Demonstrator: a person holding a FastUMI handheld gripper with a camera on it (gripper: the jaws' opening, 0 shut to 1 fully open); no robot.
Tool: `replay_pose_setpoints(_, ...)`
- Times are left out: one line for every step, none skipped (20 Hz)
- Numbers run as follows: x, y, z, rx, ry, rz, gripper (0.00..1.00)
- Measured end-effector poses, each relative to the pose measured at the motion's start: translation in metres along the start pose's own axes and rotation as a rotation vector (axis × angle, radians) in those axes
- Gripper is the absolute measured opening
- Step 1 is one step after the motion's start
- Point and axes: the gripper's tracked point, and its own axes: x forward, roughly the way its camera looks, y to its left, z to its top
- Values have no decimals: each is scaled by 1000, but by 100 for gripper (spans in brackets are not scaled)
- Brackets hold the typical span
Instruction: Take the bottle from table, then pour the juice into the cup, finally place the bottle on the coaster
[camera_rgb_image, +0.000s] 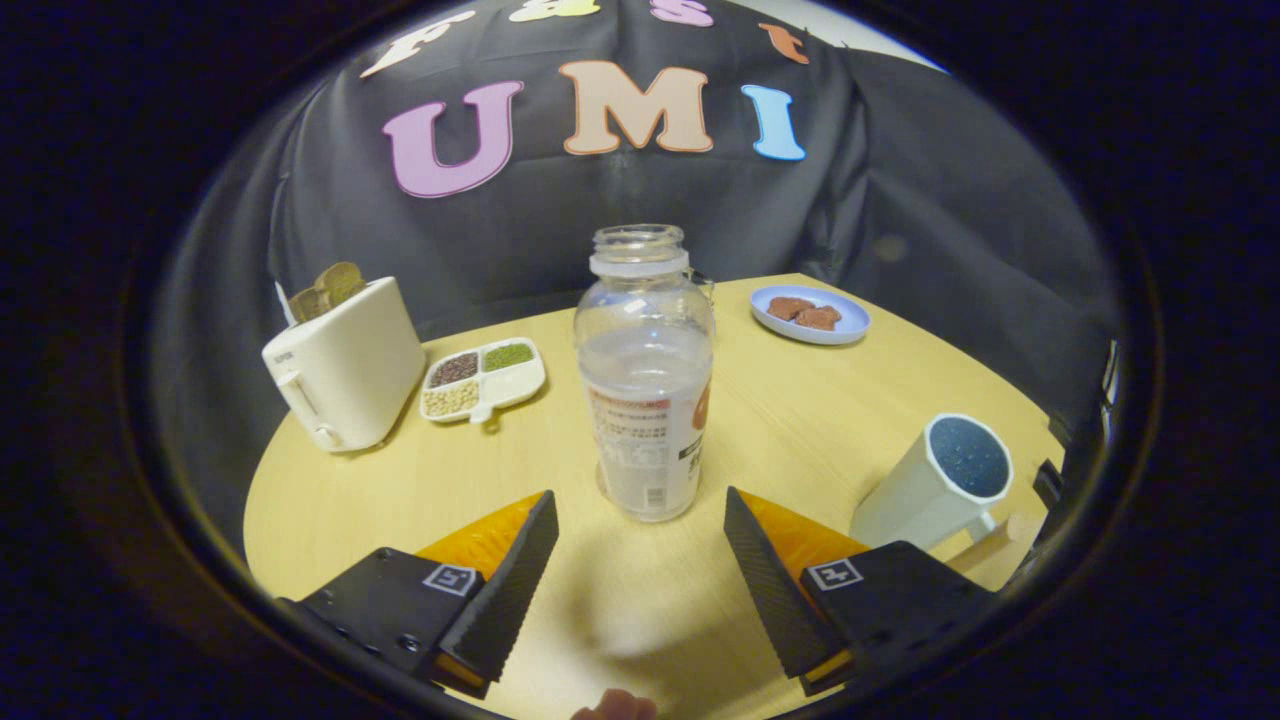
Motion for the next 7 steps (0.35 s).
replay_pose_setpoints(-8,1,0,3,9,13,100)
replay_pose_setpoints(-16,3,3,-2,9,28,100)
replay_pose_setpoints(-25,3,8,-15,5,42,100)
replay_pose_setpoints(-33,1,13,-29,-1,50,100)
replay_pose_setpoints(-42,0,20,-40,-8,62,100)
replay_pose_setpoints(-48,-2,23,-48,-8,69,100)
replay_pose_setpoints(-56,-4,28,-57,-3,78,100)
